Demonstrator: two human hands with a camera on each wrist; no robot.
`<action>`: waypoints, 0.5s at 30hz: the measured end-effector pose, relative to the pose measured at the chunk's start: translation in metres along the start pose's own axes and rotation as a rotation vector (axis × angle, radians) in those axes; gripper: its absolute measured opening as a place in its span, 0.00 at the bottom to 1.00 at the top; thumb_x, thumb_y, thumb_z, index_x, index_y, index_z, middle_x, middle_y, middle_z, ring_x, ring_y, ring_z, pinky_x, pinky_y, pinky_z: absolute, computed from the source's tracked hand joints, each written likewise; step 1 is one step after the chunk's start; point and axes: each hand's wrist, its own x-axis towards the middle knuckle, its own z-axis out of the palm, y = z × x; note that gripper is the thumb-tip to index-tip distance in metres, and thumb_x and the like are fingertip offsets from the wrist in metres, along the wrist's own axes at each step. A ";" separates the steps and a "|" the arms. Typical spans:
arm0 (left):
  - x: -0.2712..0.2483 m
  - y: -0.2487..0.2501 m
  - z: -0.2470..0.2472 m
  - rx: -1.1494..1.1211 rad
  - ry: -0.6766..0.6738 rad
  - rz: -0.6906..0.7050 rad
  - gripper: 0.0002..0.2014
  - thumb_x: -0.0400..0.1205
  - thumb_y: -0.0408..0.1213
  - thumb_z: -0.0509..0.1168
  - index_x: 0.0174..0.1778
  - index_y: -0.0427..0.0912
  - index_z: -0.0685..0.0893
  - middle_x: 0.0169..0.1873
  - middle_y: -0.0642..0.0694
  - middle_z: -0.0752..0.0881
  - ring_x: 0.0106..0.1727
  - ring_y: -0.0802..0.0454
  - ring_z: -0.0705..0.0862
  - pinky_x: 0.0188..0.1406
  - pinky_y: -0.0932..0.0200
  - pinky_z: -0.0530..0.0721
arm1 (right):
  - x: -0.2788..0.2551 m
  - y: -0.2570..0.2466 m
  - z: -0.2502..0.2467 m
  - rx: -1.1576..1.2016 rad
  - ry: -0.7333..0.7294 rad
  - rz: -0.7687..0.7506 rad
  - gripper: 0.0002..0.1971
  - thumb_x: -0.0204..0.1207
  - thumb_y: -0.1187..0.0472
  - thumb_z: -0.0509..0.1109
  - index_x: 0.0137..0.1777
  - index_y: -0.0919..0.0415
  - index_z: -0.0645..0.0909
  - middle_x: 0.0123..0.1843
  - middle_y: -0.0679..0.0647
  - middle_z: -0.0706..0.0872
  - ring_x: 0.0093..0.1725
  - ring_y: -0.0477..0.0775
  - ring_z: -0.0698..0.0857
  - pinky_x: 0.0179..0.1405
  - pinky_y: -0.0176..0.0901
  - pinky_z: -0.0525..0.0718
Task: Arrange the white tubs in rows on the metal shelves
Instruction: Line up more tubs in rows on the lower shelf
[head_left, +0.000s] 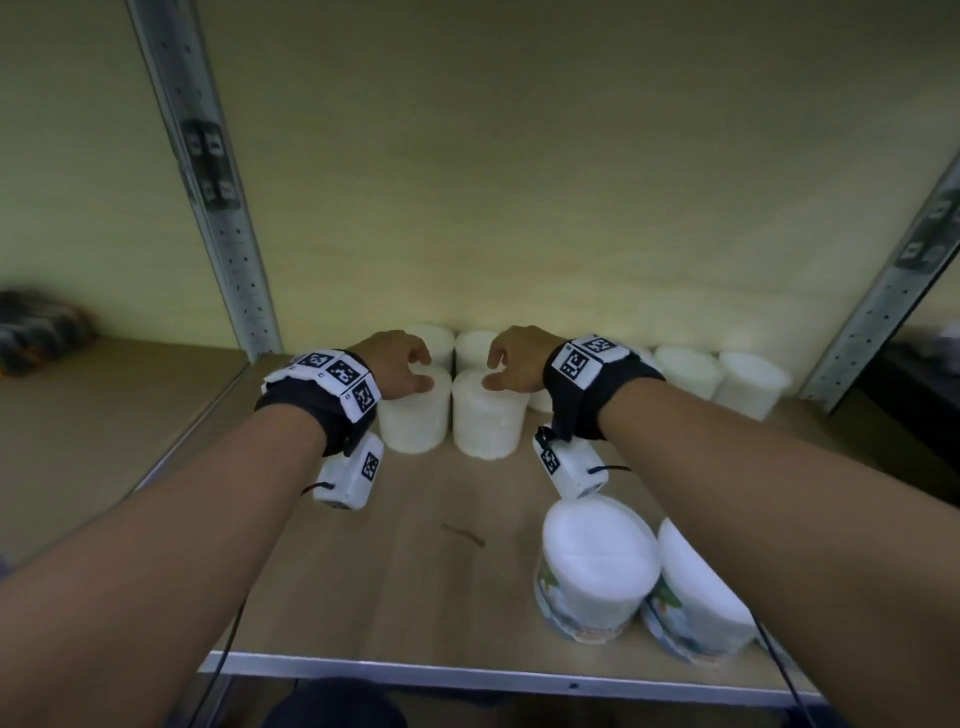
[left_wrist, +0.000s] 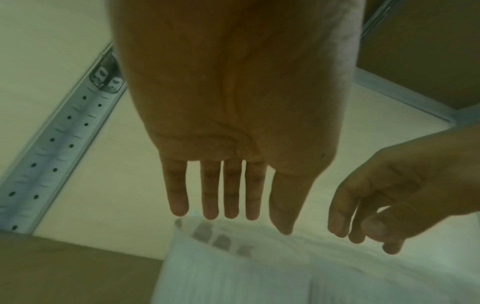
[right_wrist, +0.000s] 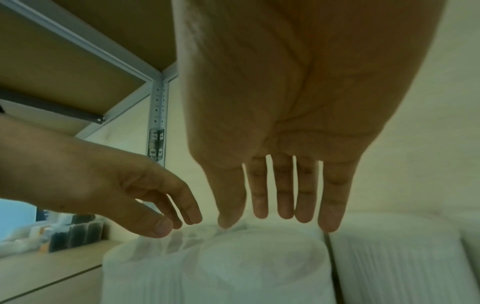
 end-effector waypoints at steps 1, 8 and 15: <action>0.002 -0.002 0.002 0.009 -0.004 0.003 0.24 0.82 0.47 0.65 0.73 0.43 0.74 0.73 0.43 0.73 0.71 0.45 0.74 0.68 0.56 0.73 | 0.005 -0.002 0.003 -0.026 -0.017 0.007 0.25 0.79 0.49 0.67 0.70 0.65 0.77 0.69 0.60 0.80 0.67 0.59 0.80 0.62 0.44 0.78; 0.009 -0.011 0.014 0.005 0.033 0.044 0.24 0.81 0.45 0.67 0.71 0.41 0.76 0.72 0.40 0.73 0.71 0.43 0.74 0.68 0.55 0.72 | 0.022 -0.005 0.016 -0.119 -0.030 0.023 0.26 0.77 0.49 0.70 0.67 0.69 0.79 0.67 0.64 0.82 0.66 0.62 0.81 0.63 0.48 0.80; 0.010 -0.012 0.019 0.002 0.055 0.039 0.23 0.80 0.44 0.67 0.69 0.40 0.76 0.70 0.39 0.73 0.70 0.42 0.74 0.68 0.52 0.72 | 0.024 -0.007 0.018 -0.165 -0.015 0.024 0.26 0.78 0.49 0.68 0.67 0.68 0.76 0.67 0.62 0.81 0.65 0.60 0.81 0.62 0.46 0.80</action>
